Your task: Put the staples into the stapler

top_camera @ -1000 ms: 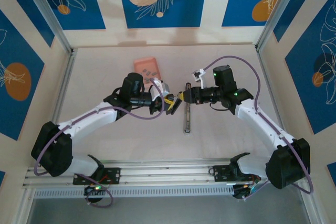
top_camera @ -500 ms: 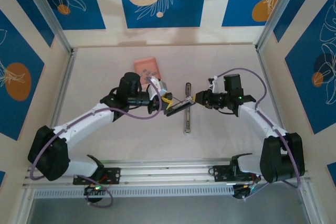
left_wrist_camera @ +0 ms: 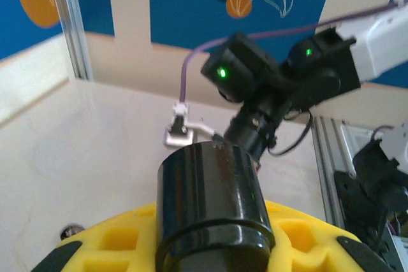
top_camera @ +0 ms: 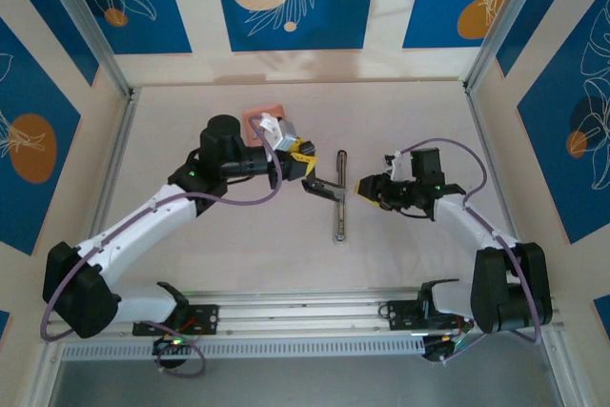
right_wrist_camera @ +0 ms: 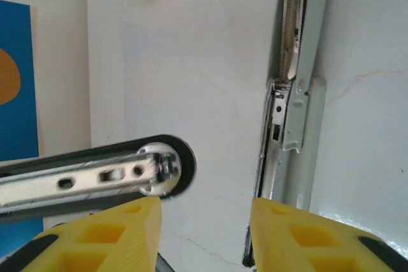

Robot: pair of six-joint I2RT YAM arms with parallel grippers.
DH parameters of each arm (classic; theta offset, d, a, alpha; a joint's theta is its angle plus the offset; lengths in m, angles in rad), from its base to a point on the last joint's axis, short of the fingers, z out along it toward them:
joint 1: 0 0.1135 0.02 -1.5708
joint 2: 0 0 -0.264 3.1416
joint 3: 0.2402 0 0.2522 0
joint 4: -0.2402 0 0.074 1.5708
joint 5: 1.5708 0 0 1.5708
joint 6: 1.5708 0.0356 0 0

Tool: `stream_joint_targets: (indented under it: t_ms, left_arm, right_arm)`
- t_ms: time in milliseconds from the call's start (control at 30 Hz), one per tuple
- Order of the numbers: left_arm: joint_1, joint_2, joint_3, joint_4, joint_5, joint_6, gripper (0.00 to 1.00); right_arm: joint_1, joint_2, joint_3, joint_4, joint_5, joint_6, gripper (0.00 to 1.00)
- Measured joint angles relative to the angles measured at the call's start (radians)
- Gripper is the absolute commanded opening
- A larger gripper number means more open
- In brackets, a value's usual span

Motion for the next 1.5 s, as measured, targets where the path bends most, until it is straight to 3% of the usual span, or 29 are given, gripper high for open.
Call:
stream_joint_targets:
  t_ms: [333,567,767,900,1267,1500]
  left_arm:
    - [0.000,-0.002,0.014,-0.029,-0.047,0.002,0.00]
    - [0.000,-0.002,0.014,-0.039,-0.040,0.002,0.00]
    - [0.000,-0.002,0.013,-0.024,0.023,0.001,0.00]
    - [0.000,-0.002,0.010,0.009,0.056,0.001,0.00]
    - [0.000,-0.002,-0.001,0.058,0.105,-0.005,0.01]
    - [0.000,-0.001,-0.007,0.077,0.134,-0.017,0.01]
  right_arm:
    - [0.017,-0.134,0.002,0.038,0.014,-0.143,0.57]
    - [0.121,-0.240,0.011,0.113,-0.016,-0.504,0.57]
    - [0.209,-0.176,0.109,0.065,-0.024,-0.846,0.59]
    - [0.229,-0.117,0.167,0.049,-0.065,-0.986,0.60]
    - [0.243,-0.013,0.239,0.018,-0.263,-1.097,0.59]
    - [0.267,0.053,0.294,-0.021,-0.308,-1.116,0.55]
